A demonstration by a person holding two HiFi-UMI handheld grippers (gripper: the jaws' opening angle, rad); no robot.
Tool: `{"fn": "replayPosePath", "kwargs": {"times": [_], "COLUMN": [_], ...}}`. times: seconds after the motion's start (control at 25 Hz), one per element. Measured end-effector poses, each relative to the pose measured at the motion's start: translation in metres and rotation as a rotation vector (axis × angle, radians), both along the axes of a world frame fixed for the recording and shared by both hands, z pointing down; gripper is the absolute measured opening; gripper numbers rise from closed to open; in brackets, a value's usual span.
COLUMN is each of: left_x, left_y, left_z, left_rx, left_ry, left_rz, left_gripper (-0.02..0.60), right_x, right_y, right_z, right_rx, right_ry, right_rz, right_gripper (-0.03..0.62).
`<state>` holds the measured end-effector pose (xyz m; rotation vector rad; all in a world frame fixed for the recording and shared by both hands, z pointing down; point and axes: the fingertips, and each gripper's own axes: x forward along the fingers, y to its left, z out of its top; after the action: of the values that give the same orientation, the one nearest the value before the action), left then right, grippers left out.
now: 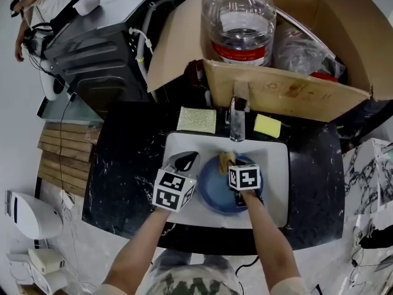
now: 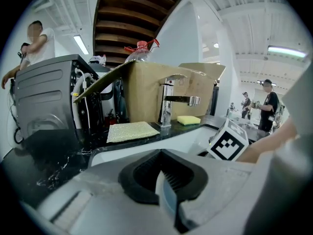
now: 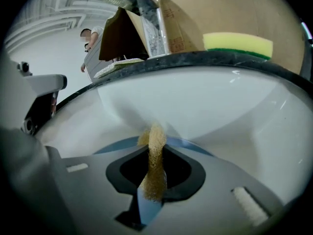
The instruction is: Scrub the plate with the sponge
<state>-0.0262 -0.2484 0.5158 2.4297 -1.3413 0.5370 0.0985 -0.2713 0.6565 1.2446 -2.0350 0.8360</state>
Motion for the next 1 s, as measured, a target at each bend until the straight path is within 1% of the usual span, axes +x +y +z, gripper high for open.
{"fn": "replayPosePath", "kwargs": {"times": [0.28, 0.6, 0.84, 1.0], "left_x": [0.008, 0.016, 0.014, 0.011], "left_y": [0.002, 0.004, 0.004, 0.006], "left_z": [0.007, 0.011, 0.011, 0.012], "left_rx": [-0.011, -0.024, -0.025, -0.027], "left_ry": [0.003, 0.004, 0.005, 0.005], "left_rz": [0.026, 0.056, 0.056, 0.051], "left_gripper": [0.002, 0.002, 0.002, 0.002], "right_x": [0.032, 0.056, 0.056, 0.047], "right_y": [0.0, 0.004, 0.004, 0.006], "right_z": [-0.002, -0.008, -0.013, -0.021], "right_rx": [-0.019, -0.027, -0.017, -0.007], "right_ry": [0.027, 0.087, 0.096, 0.06], "right_rz": [0.095, 0.142, 0.134, 0.106], "right_gripper": [0.071, 0.071, 0.071, 0.071]}}
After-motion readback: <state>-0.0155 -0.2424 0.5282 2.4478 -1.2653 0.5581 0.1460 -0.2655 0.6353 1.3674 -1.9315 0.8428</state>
